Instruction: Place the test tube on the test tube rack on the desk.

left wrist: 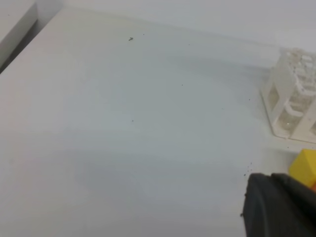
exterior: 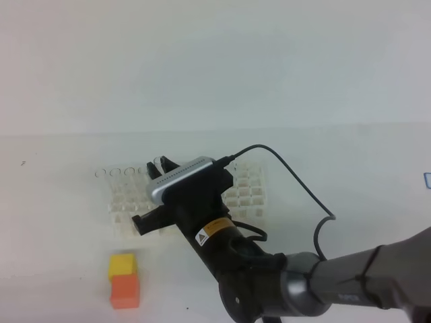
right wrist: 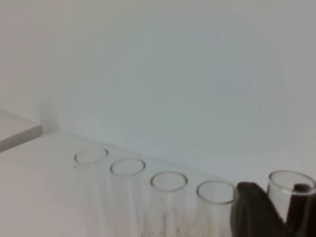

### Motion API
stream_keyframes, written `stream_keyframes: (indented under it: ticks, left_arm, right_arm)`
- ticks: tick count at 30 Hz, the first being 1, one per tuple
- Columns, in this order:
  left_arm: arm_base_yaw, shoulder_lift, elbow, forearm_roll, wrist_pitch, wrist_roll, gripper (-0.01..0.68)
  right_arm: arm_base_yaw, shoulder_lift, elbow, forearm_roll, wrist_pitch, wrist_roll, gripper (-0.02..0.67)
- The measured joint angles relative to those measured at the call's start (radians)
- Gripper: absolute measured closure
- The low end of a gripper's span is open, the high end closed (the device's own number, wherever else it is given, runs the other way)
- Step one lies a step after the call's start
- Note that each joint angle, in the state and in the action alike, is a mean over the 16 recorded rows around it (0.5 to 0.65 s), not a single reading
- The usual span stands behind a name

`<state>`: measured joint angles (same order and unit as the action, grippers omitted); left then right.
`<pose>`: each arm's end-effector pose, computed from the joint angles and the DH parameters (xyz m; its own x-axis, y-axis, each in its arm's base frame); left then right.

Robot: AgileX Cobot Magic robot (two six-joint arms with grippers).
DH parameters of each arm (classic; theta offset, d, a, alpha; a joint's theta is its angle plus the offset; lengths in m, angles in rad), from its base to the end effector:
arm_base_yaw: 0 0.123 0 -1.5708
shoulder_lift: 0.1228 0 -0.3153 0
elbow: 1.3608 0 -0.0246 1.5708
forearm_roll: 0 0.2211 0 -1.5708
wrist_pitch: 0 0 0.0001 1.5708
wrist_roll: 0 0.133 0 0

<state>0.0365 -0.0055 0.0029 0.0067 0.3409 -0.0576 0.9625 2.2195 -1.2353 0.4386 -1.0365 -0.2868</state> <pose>0.0336 0.0015 0.1711 -0.2460 -0.0603 -0.9674 -0.0513 0.9975 -0.0491 0.3258 0.3828 0.2032 0.0832 0.0342 -0.9959 -0.5523 0.8334 -0.0175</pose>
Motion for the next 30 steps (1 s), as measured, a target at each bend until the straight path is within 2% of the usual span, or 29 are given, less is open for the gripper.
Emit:
stream_keyframes:
  ticks: [19, 30]
  left_arm:
    - [0.0, 0.0, 0.0, 0.0, -0.002, 0.0, 0.674]
    - [-0.001, -0.005, -0.001, 0.0, -0.002, 0.0, 0.674]
  right_arm:
    - [0.005, 0.041, 0.0, 0.002, -0.044, 0.013, 0.52]
    - [0.006, 0.009, 0.0, 0.018, 0.004, -0.022, 0.462]
